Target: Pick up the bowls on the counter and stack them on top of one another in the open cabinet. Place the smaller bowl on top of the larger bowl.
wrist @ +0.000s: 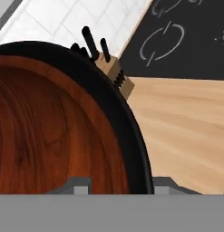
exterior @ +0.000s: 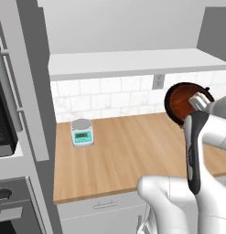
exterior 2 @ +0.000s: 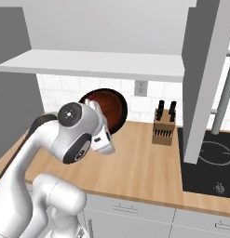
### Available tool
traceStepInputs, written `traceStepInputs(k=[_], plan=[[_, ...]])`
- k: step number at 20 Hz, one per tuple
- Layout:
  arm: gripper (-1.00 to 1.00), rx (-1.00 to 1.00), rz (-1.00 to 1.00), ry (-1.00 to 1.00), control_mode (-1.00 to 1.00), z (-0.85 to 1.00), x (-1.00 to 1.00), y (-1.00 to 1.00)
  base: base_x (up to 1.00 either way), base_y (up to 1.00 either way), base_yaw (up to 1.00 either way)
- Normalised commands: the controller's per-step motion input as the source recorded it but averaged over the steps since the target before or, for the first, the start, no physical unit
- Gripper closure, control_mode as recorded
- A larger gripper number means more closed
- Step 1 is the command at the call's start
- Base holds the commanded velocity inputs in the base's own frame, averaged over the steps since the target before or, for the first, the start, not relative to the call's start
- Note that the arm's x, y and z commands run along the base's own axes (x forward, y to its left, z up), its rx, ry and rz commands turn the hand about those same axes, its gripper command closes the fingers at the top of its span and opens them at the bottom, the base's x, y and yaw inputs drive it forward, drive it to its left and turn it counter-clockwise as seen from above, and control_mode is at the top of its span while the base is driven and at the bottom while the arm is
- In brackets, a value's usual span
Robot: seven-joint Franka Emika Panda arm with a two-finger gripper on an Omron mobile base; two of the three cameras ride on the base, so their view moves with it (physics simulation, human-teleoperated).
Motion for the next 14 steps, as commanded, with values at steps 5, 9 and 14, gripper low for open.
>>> traceStepInputs(k=[5, 9, 14], plan=[[1.00, 0.08, 0.00, -0.26, -1.00, 0.99, -0.10, 0.17, 0.00, 0.00, 0.00], [1.00, 0.04, 0.00, -0.07, -1.00, 0.88, 0.01, 0.21, 0.00, 0.00, 0.00], [1.00, 0.02, 0.00, -0.01, -1.00, 0.89, 0.17, 0.22, 0.00, 0.00, 0.00]])
